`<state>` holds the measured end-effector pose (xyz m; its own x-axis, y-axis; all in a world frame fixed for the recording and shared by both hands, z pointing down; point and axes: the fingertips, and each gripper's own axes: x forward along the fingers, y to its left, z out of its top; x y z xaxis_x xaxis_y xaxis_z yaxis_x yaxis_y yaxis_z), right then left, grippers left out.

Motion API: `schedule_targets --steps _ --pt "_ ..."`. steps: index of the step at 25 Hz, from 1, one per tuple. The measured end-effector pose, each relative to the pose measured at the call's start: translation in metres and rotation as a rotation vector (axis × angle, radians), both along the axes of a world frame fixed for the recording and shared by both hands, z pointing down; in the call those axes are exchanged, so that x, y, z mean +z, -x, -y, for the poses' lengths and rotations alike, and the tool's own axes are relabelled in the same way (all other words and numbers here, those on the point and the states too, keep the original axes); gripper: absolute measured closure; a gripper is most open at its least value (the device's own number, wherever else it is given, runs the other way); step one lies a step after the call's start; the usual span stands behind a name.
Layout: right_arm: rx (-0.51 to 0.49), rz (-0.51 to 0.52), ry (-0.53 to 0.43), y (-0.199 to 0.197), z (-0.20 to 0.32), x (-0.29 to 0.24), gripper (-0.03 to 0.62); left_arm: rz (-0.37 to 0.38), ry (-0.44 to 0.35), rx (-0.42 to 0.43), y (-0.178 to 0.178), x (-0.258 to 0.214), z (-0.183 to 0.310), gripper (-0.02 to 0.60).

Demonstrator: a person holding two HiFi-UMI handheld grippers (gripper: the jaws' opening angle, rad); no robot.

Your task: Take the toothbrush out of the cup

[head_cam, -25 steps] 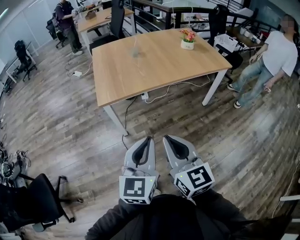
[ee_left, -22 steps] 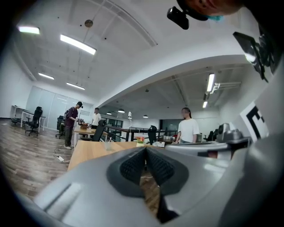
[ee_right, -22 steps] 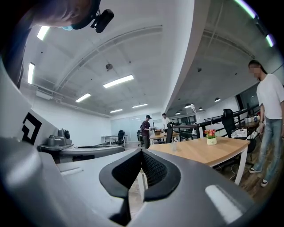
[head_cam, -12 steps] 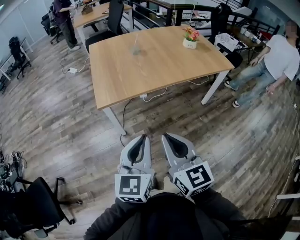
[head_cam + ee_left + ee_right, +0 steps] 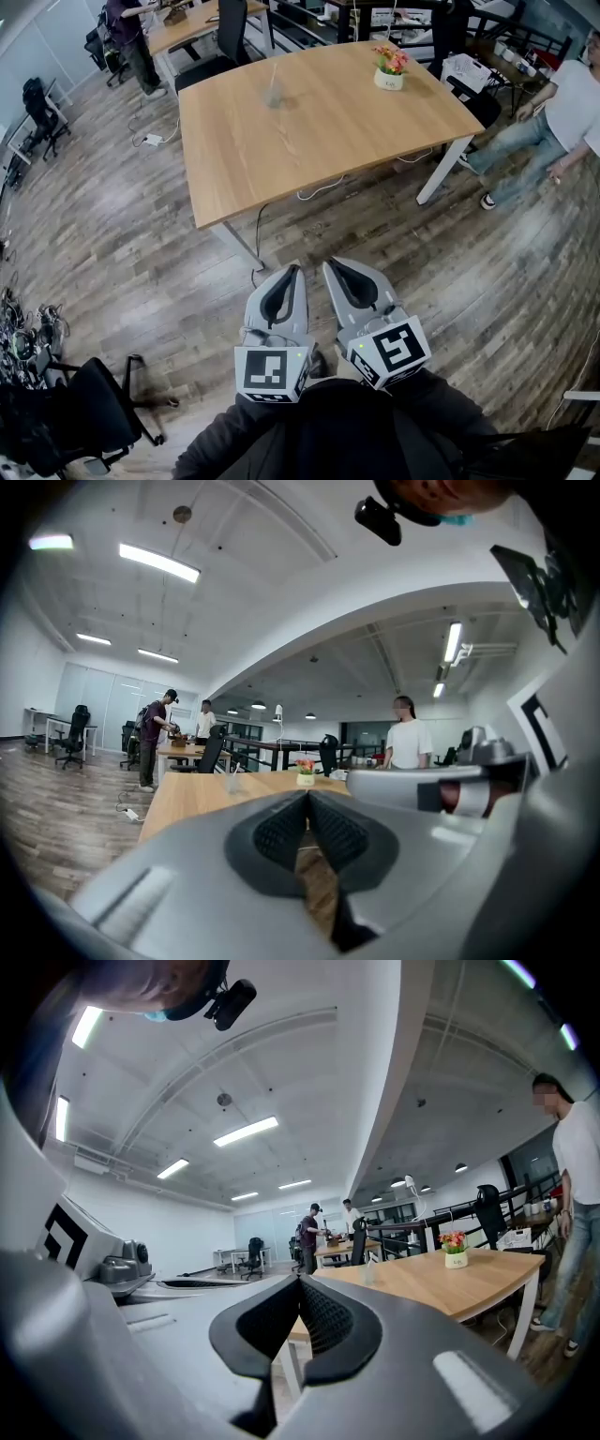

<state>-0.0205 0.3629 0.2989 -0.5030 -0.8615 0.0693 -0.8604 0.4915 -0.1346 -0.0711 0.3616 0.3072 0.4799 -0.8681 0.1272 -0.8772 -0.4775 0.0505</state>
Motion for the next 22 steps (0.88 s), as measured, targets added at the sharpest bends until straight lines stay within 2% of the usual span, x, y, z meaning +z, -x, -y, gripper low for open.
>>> schedule_targets --steps 5,16,22 --pt "-0.001 0.03 0.024 -0.023 0.032 0.007 0.592 0.026 0.038 0.002 -0.024 0.007 0.031 0.574" --pt "0.0 0.094 0.025 -0.098 0.107 -0.002 0.592 0.097 0.025 0.026 -0.106 -0.005 0.105 0.574" --pt "-0.045 0.143 0.017 -0.11 0.125 -0.011 0.592 0.15 0.023 0.004 -0.126 -0.014 0.12 0.574"
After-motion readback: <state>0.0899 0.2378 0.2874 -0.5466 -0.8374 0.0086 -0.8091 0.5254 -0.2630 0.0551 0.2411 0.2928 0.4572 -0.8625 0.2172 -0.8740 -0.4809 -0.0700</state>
